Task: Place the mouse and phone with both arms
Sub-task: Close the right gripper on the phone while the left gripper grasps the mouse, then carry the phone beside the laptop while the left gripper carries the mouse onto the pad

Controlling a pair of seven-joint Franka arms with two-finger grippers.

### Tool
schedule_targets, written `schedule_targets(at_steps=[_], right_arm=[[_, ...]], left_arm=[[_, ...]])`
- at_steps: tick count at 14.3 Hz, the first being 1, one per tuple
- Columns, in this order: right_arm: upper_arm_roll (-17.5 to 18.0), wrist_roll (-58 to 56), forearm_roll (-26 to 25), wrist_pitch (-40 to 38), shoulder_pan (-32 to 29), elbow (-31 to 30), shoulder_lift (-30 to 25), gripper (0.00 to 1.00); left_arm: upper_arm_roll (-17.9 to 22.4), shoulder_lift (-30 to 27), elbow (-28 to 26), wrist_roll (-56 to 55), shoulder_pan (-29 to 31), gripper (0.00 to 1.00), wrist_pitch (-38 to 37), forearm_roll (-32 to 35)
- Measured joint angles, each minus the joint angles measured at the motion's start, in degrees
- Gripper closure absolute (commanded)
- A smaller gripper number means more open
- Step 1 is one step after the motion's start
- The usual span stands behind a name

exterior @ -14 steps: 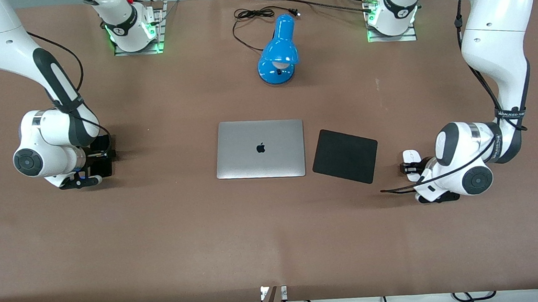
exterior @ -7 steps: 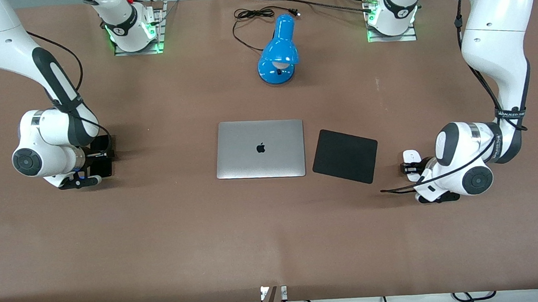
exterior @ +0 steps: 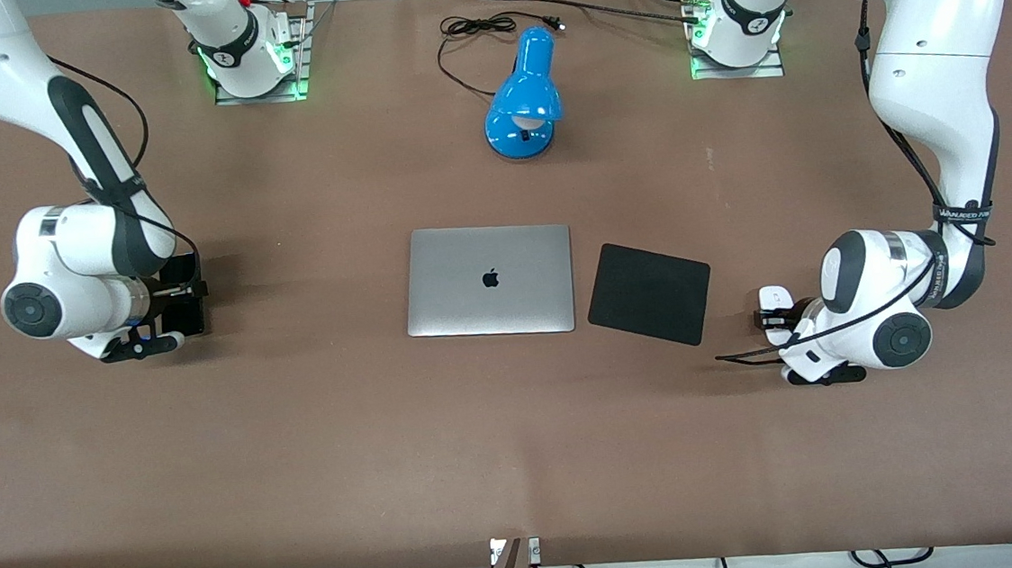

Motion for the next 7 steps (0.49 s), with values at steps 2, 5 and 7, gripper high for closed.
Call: schedule_targets(at_steps=[2,5,7], right_arm=[[2.9,0.1,0.7,-3.7,0.2,3.4,-1.4,0.82],[4.8,1.9,5.2,-4.6,1.8,5.2,-1.2,0.82],[4.8,6.3,6.2,-4.5,4.2,5.6,-0.2,0.82]], left_arm=[[-1.5,-0.2,0.2,-0.1,0.0,0.46,0.0,0.0],[-2.7,-0.9,0.5,-0.2,-0.1,0.48,-0.7,-1.4],[-2.8,-1.8,0.6,-0.2,-0.1,0.48,-2.1,-3.3]])
